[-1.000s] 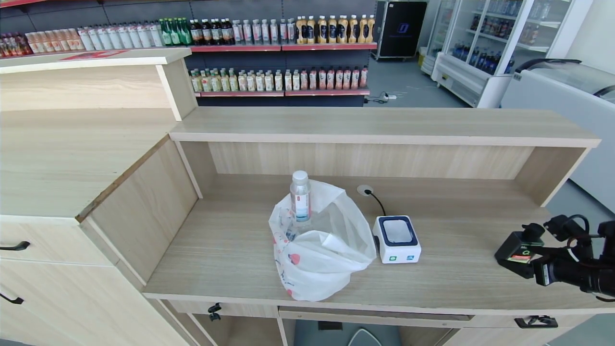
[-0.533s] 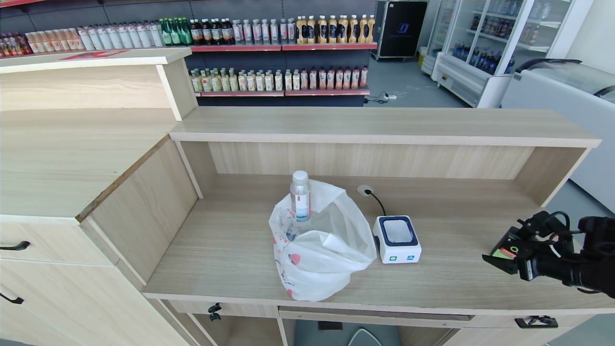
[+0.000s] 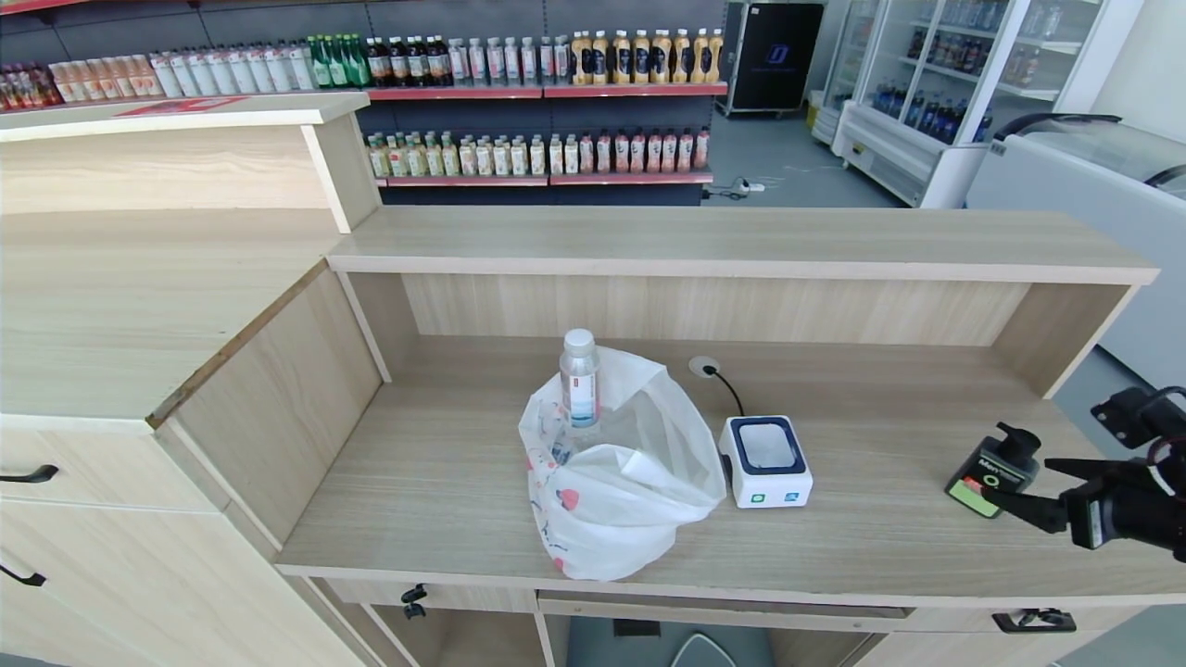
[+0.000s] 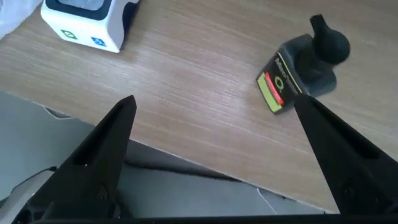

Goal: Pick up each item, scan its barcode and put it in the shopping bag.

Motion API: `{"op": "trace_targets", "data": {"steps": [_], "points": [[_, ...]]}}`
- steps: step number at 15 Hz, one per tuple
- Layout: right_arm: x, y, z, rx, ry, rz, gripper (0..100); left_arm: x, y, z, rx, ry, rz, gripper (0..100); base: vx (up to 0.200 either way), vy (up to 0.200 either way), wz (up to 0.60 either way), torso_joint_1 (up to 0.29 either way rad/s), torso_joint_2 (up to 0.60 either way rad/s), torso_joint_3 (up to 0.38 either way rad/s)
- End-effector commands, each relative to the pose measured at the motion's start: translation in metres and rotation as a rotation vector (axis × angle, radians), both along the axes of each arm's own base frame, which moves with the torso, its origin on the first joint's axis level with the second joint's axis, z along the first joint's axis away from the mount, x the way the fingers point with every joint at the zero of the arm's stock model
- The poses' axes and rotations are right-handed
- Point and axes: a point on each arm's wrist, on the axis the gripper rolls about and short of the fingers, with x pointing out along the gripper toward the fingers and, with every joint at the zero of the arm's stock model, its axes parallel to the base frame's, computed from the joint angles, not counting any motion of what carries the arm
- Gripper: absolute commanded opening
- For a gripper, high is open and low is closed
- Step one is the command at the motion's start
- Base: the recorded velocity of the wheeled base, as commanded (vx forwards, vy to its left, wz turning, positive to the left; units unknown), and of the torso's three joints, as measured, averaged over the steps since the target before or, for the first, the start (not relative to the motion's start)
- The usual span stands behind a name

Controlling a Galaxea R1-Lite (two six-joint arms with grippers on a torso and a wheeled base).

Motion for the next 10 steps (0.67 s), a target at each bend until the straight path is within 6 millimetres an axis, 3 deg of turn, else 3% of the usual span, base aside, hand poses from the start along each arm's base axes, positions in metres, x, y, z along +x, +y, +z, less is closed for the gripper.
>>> {"op": "trace_targets", "data": {"steps": [1, 5, 7, 10], "points": [[-0.074, -0.009, 0.040, -0.065, -0.038, -0.212, 100, 0.000, 0.000, 0.000, 0.001, 0.001, 0.001, 100, 0.000, 0.000, 0.00, 0.000, 0.00, 0.000], [-0.082, -0.076, 0.006, -0.309, 0.027, -0.291, 100, 0.000, 0.000, 0.000, 0.000, 0.001, 0.001, 100, 0.000, 0.000, 0.00, 0.000, 0.00, 0.000], [-0.073, -0.105, -0.012, -0.388, 0.036, -0.270, 100, 0.000, 0.000, 0.000, 0.000, 0.001, -0.001, 100, 0.000, 0.000, 0.00, 0.000, 0.00, 0.000], [-0.054, -0.128, -0.028, -0.393, 0.035, -0.260, 100, 0.000, 0.000, 0.000, 0.000, 0.001, 0.001, 100, 0.000, 0.000, 0.00, 0.000, 0.00, 0.000]]}}
